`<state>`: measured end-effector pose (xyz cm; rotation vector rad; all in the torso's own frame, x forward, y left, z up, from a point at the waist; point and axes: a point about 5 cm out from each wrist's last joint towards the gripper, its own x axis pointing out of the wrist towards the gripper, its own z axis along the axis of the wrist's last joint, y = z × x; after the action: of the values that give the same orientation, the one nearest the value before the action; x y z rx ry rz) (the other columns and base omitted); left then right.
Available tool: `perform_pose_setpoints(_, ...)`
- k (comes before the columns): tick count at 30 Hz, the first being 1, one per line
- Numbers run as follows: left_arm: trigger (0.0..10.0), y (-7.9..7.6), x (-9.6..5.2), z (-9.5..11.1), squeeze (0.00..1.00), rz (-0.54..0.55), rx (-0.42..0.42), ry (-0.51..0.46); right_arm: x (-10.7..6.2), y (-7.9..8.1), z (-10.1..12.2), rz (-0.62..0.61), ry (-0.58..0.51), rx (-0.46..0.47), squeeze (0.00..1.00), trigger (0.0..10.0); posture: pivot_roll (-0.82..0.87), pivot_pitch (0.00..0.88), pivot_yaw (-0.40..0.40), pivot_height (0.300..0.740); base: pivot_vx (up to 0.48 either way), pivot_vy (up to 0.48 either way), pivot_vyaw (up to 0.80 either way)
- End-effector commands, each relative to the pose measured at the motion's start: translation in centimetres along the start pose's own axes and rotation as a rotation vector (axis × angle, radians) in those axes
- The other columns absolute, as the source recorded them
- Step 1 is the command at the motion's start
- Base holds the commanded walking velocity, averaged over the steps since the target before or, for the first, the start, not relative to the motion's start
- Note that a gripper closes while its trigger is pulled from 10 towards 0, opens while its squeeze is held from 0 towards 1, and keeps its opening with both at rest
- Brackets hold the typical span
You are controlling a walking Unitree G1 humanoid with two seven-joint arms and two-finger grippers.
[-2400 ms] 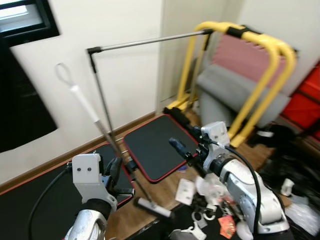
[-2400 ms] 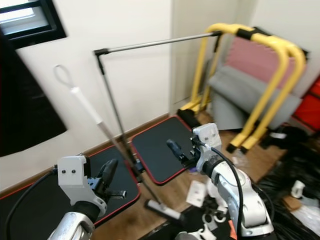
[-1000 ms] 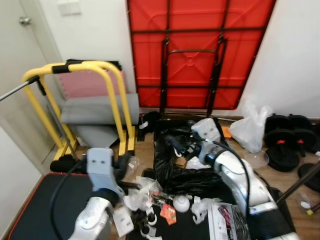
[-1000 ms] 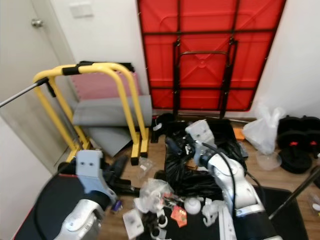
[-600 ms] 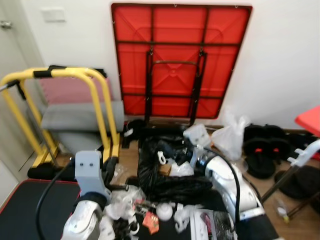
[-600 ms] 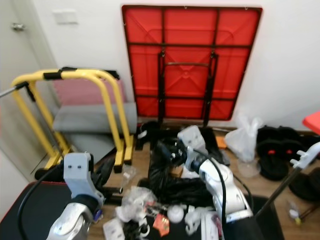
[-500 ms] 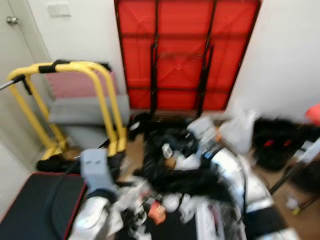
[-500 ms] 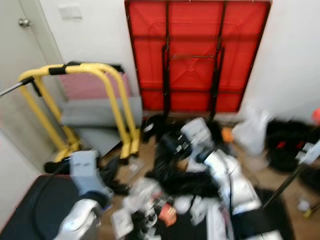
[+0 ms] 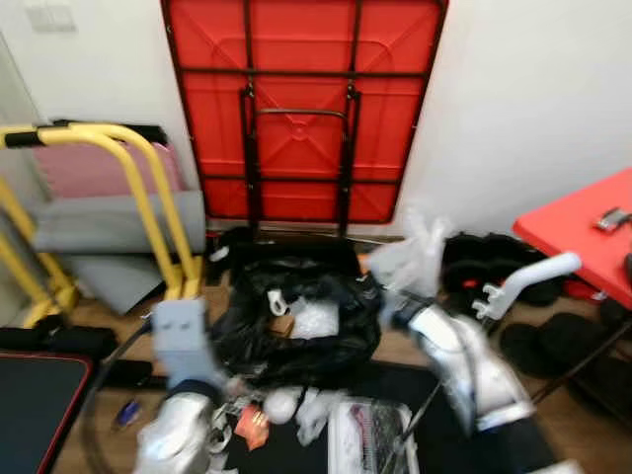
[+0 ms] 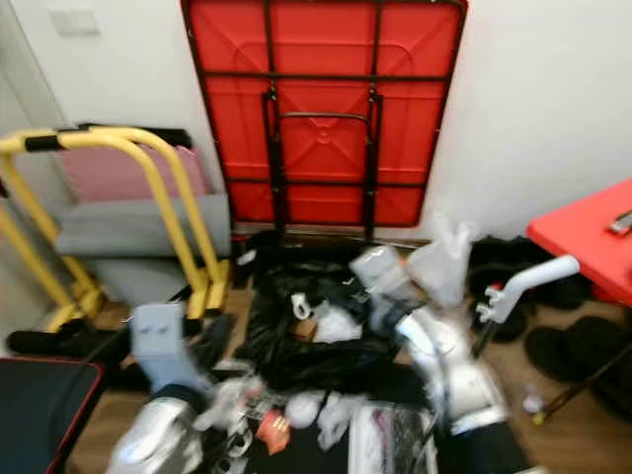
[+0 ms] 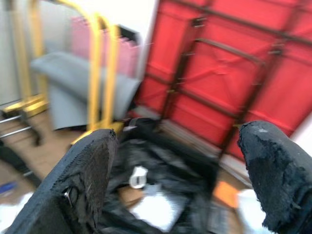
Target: Sweep floor
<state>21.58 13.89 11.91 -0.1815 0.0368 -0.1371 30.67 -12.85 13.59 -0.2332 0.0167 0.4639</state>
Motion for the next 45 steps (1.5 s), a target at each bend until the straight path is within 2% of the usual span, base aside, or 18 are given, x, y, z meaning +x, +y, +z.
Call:
perform_pose_setpoints(1,10.0,0.3,0.0,-0.3,0.00,-0.033,0.008,0.019,0.3,0.4,0.0,0.013,0.006,0.006,0.00,10.0,-0.05,0.000,-0.056,0.740,0.000,-0.424,0.00)
perform_pose_setpoints(12,10.0,0.2,0.1,-0.2,0.00,-0.048,0.000,0.018,0.4,0.2,0.3,-0.003,-0.008,0.008,0.00,10.0,-0.06,0.000,-0.060,0.740,0.000,-0.387,0.00)
perform_pose_setpoints(18,10.0,0.2,0.4,0.1,0.00,-0.060,0.024,0.016,0.7,0.0,1.0,-0.028,-0.035,0.023,0.00,10.0,-0.06,0.000,-0.063,0.740,0.000,0.000,0.00)
perform_pose_setpoints(27,10.0,1.2,0.8,0.6,0.00,0.002,0.002,-0.013,0.9,-0.1,1.8,-0.045,-0.065,0.035,0.00,10.0,-0.06,0.000,-0.060,0.740,0.000,0.000,0.00)
perform_pose_setpoints(30,10.0,1.6,1.0,0.4,0.00,0.030,0.006,0.008,0.9,0.3,2.8,-0.013,-0.123,0.068,0.00,10.0,-0.06,0.000,-0.058,0.740,0.000,0.335,0.00)
perform_pose_setpoints(34,10.0,1.9,1.2,0.5,0.00,0.042,0.011,0.004,0.8,0.4,3.2,-0.001,-0.145,0.086,0.00,10.0,-0.06,0.000,-0.056,0.740,0.000,0.480,0.00)
perform_pose_setpoints(45,10.0,1.9,1.2,0.6,0.00,0.034,0.009,0.000,1.0,0.1,3.3,-0.031,-0.142,0.102,0.00,10.0,-0.06,0.000,-0.055,0.730,0.000,0.044,0.00)
